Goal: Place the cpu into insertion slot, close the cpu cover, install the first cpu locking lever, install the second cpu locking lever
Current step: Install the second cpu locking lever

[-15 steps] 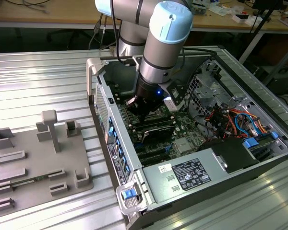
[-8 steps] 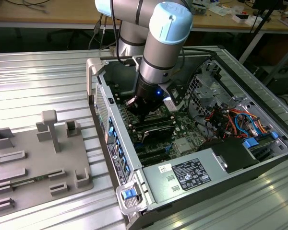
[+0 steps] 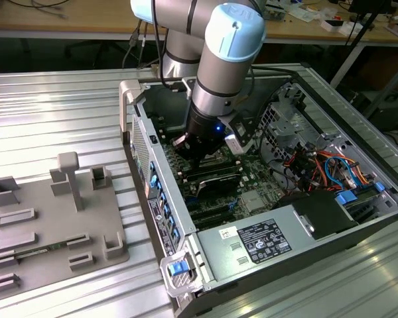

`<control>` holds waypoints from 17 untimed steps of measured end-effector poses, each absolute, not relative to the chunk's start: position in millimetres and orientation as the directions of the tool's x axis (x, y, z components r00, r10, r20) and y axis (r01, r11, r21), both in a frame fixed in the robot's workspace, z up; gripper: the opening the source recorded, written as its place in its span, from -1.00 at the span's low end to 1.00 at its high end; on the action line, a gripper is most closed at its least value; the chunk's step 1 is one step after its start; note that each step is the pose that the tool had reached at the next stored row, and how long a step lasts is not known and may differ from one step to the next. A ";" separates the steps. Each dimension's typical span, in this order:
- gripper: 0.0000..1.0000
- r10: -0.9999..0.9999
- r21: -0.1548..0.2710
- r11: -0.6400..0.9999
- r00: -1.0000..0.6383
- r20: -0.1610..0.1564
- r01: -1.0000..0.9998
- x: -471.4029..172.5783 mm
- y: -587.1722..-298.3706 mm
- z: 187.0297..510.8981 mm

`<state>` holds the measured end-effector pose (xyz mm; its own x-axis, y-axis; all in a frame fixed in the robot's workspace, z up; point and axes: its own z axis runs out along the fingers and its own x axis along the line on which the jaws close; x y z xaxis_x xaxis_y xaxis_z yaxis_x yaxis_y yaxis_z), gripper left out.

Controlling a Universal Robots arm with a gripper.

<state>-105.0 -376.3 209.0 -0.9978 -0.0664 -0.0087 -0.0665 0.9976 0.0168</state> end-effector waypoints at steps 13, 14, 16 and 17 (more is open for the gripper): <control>-0.79 -0.070 0.020 0.997 -0.998 -0.009 -0.070 -105.2 -372.7 206.2; -0.79 -0.070 0.020 0.997 -0.998 -0.009 -0.070 -105.2 -372.2 206.1; -0.79 -0.071 0.020 0.997 -0.997 -0.009 -0.071 -105.2 -371.2 205.6; -0.79 -0.071 0.021 0.997 -0.997 -0.009 -0.071 -105.2 -370.7 205.2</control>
